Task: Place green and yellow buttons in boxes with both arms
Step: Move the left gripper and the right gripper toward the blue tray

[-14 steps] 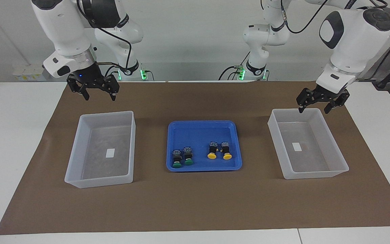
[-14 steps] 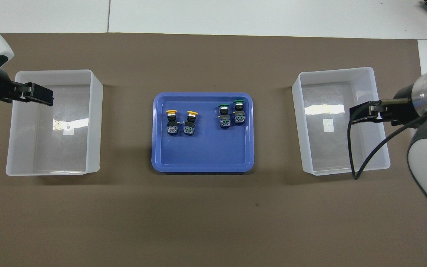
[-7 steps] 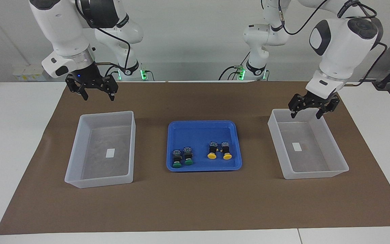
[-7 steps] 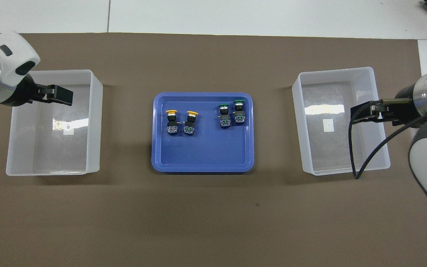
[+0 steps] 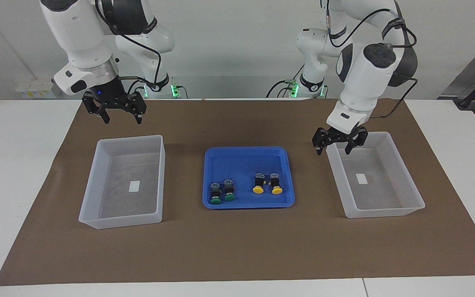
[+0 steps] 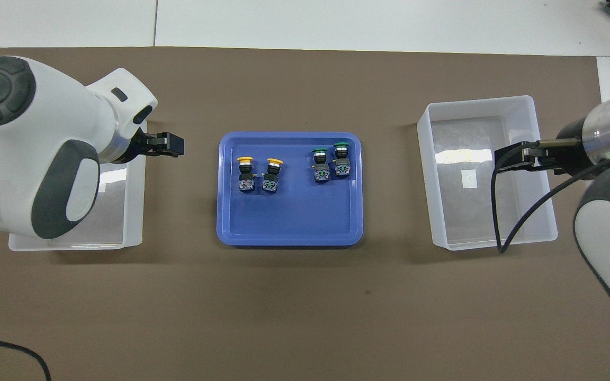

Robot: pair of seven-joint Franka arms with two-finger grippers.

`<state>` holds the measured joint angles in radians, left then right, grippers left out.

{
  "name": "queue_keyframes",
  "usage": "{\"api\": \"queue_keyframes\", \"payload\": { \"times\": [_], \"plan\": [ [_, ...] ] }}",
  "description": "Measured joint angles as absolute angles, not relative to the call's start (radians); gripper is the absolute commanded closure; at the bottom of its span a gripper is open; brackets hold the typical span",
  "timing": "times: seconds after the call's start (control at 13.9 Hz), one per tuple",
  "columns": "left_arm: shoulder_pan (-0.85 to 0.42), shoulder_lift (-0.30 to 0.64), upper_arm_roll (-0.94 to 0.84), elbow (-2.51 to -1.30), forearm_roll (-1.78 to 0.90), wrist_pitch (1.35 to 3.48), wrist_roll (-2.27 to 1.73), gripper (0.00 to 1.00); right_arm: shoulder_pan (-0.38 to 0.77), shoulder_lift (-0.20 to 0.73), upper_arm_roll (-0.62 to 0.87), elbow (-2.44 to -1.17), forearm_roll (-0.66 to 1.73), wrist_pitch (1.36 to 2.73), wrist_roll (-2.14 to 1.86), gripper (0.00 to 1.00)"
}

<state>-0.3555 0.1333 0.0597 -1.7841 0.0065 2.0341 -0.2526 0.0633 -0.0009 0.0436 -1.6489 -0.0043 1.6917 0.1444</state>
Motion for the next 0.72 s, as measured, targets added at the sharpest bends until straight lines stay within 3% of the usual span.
{"api": "queue_keyframes", "payload": {
  "times": [0.36,0.72],
  "plan": [
    [-0.404,0.149,0.058,-1.888,-0.025,2.208,-0.33,0.0,0.087,0.012,0.044,-1.667,-0.004,1.77,0.182,0.0],
    [-0.462,0.225,0.057,-1.909,-0.026,2.308,-0.397,0.0,0.149,0.065,0.045,-1.747,-0.004,1.972,0.24,0.0]
  ]
}}
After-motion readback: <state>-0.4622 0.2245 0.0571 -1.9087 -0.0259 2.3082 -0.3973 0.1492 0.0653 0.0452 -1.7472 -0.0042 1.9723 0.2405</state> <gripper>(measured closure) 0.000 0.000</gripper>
